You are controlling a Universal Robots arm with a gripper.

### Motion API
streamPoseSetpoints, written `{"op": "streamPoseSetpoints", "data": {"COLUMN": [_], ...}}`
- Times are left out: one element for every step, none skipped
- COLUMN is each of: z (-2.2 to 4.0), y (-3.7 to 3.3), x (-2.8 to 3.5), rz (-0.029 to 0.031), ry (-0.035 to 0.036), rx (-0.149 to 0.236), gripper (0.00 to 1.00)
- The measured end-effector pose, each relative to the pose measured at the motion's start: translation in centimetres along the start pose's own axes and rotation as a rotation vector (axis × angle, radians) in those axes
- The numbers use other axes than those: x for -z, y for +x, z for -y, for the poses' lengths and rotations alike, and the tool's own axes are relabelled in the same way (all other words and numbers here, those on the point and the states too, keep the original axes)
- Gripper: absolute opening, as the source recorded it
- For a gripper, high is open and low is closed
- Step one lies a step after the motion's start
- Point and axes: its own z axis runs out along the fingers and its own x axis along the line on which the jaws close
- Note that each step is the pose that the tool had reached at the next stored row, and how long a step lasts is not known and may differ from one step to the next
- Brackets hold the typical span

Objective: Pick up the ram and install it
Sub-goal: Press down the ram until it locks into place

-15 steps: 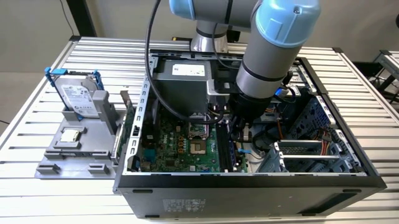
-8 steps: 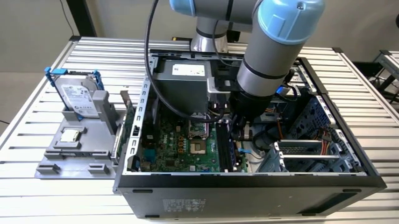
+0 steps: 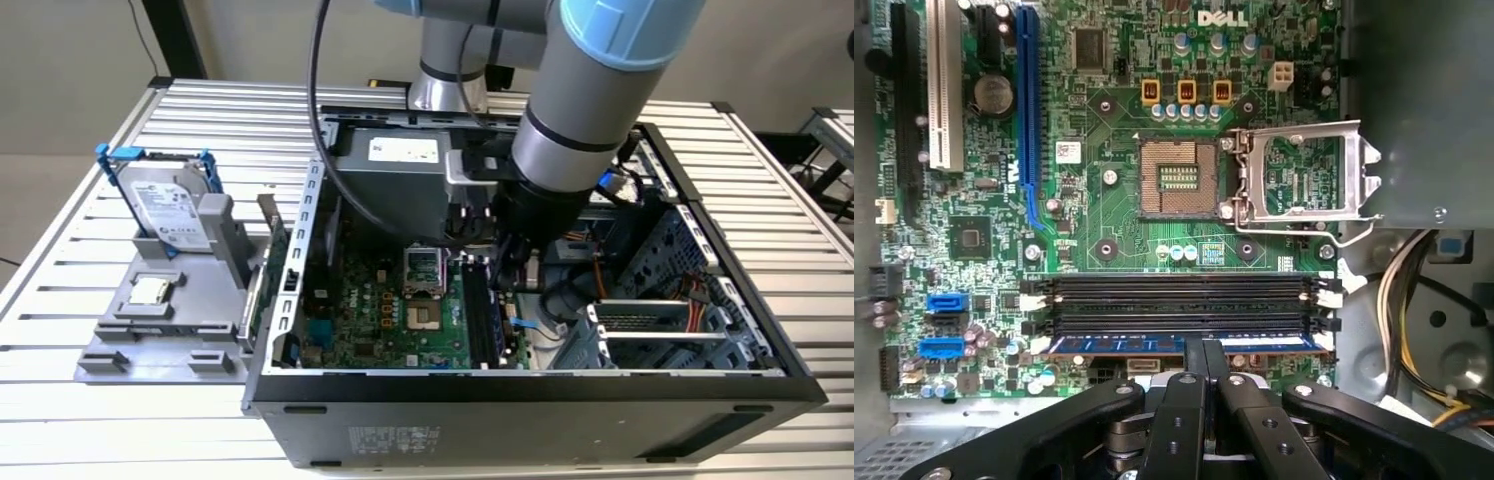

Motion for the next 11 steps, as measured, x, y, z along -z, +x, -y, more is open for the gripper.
{"op": "streamPoseSetpoints", "data": {"z": [-0.01, -0.03, -0.04, -0.06, -0.07, -0.08, -0.10, -0.11, -0.12, -0.13, -0.15], "y": [-0.01, -0.01, -0.02, -0.03, -0.04, -0.04, -0.05, -0.06, -0.07, -0.07, -0.08], "x": [0.27, 0.58, 0.87, 1.16, 1.41, 1.69, 1.99, 2.22, 2.44, 2.67, 2.96], "rz": [0.0001, -0.0002, -0.0004, -0.0003, -0.0004, -0.0006, -0.0006, -0.0006, -0.0008, -0.0012, -0.0015], "ry": [0.0000, -0.0001, -0.0002, 0.0000, 0.0000, 0.0000, 0.0000, 0.0000, 0.0000, -0.0001, 0.0000], "rx": [0.000, 0.000, 0.000, 0.000, 0.000, 0.000, 0.000, 0.000, 0.000, 0.000, 0.000], "gripper": [0.00, 0.00, 0.00, 0.00, 0.00, 0.00, 0.00, 0.00, 0.00, 0.00, 0.00]}}
